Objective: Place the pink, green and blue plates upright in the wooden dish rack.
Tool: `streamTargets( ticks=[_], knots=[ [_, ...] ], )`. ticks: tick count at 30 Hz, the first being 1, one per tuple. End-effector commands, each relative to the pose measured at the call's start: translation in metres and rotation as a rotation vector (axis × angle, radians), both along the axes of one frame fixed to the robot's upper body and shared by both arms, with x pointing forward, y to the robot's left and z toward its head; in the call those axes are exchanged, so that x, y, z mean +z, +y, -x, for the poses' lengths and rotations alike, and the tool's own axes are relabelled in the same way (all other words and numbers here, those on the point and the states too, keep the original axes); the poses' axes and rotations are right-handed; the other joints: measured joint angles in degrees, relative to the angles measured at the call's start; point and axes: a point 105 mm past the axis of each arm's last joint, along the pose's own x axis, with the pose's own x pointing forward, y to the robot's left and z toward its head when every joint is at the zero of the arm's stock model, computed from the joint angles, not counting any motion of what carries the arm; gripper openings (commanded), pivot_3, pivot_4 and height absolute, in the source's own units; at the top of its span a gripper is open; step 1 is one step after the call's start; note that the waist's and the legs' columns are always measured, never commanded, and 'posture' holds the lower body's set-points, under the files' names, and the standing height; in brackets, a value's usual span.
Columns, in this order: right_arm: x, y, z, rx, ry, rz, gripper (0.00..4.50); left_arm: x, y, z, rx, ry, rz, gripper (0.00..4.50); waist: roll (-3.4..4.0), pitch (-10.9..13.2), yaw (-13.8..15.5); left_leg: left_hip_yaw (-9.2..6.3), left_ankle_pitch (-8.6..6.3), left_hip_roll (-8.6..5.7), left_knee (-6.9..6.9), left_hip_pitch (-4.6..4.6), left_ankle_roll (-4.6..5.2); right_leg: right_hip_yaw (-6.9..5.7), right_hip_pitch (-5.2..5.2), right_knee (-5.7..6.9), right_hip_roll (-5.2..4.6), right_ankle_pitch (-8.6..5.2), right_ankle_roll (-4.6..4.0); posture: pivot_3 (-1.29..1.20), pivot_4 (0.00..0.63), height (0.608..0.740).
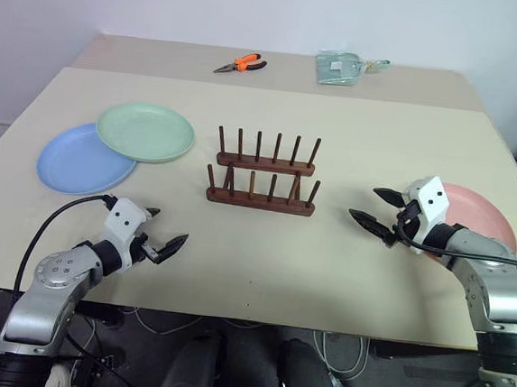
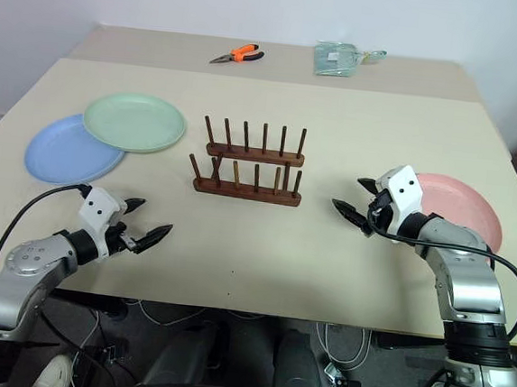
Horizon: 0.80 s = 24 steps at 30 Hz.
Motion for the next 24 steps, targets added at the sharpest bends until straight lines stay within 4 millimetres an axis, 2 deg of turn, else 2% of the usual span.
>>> streamTargets(
  ticks=[1, 3, 6, 11, 16, 19, 24],
  knots=[
    [0.013, 0.006, -0.004, 0.016, -0.058, -0.001, 3.75, 0.010, -0.007, -0.004, -0.016, -0.042, 0.003, 4.50, 0.00, 0.00, 0.13, 0.00, -0.01, 0.00, 0.00, -0.02, 0.01, -0.01, 0.00, -0.02, 0.00, 0.01, 0.01, 0.00, 0.150, 0.738],
    [0.011, 0.009, -0.004, 0.031, -0.043, -0.010, 3.75, 0.010, -0.009, -0.005, -0.019, -0.045, 0.003, 4.50, 0.00, 0.00, 0.19, 0.00, -0.02, 0.00, 0.00, -0.03, 0.03, -0.02, 0.01, -0.06, 0.00, 0.01, 0.02, 0.00, 0.150, 0.738],
    [0.007, 0.011, -0.003, 0.043, -0.022, -0.010, 4.47, 0.014, -0.011, -0.007, -0.018, -0.058, 0.009, 4.50, 0.00, 0.00, 0.19, 0.00, -0.03, 0.00, -0.01, -0.03, 0.05, -0.04, 0.03, -0.10, -0.01, 0.02, 0.02, 0.00, 0.150, 0.738],
    [0.003, 0.013, -0.005, 0.037, -0.031, 0.034, 4.47, 0.014, -0.006, -0.016, -0.006, -0.063, 0.006, 4.50, 0.00, 0.00, 0.18, 0.00, -0.03, 0.00, -0.02, -0.02, 0.05, -0.05, 0.03, -0.10, 0.00, 0.02, 0.03, 0.00, 0.150, 0.738],
    [0.002, 0.020, -0.003, 0.014, -0.060, 0.055, 4.47, 0.011, -0.008, -0.041, -0.077, -0.046, -0.014, 4.50, 0.00, 0.00, 0.21, 0.00, 0.00, -0.01, -0.02, -0.02, 0.11, -0.09, 0.03, -0.11, 0.01, 0.05, 0.03, 0.00, 0.150, 0.738],
    [-0.001, 0.024, 0.004, -0.003, -0.069, 0.053, 4.47, 0.006, -0.015, -0.057, -0.183, -0.016, -0.045, 4.50, 0.00, 0.00, 0.38, -0.01, 0.02, -0.02, -0.02, -0.03, 0.13, -0.20, 0.02, -0.11, 0.03, 0.13, 0.19, 0.00, 0.150, 0.738],
    [-0.007, 0.030, 0.022, -0.021, -0.067, 0.043, 4.47, -0.003, -0.039, -0.084, -0.370, 0.046, -0.098, 4.50, 0.00, -0.01, 1.22, -0.01, 0.03, -0.07, 0.00, -0.03, 0.14, -0.26, 0.07, -0.12, 0.01, 0.17, 0.25, 0.00, 0.150, 0.738]
  ],
)
